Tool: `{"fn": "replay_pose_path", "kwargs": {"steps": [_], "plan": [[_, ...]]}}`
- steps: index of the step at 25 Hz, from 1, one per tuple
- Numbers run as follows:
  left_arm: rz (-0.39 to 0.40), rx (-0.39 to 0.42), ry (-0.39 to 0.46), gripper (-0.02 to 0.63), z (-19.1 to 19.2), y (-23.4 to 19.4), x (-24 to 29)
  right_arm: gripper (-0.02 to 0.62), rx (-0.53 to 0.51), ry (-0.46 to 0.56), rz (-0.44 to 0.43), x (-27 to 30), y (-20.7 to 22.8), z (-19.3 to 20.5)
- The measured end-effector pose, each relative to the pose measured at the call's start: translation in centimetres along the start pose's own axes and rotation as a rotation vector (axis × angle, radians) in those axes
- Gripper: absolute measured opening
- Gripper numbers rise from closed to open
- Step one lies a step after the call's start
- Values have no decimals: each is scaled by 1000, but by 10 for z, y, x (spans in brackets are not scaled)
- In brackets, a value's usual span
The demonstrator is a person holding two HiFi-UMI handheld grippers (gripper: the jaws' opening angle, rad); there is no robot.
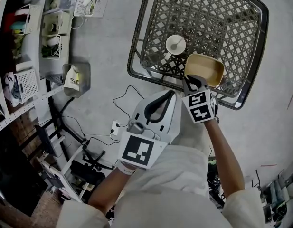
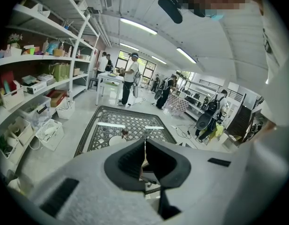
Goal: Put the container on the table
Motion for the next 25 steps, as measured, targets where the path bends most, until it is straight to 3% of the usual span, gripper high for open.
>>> {"fn": "replay_pose_path", "kwargs": {"steps": [7, 18, 25], "plan": [[3, 32, 28, 29, -14, 6, -13, 31, 48, 121, 55, -42, 5, -21], [22, 124, 111, 29, -46, 18, -43, 21, 8, 287, 146, -145, 2, -65], [37, 126, 148, 29, -63, 27, -66, 18, 4, 421, 215, -219, -10, -88]]}}
Point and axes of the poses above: the fingertips, and each gripper's own axes: x forward along the fingers, y to its right, z out of its underside, the point moved 1 cm from there along -x, backward along the fingers, and after that the axes turned 1 degree about -y, right-handed, at the moved point
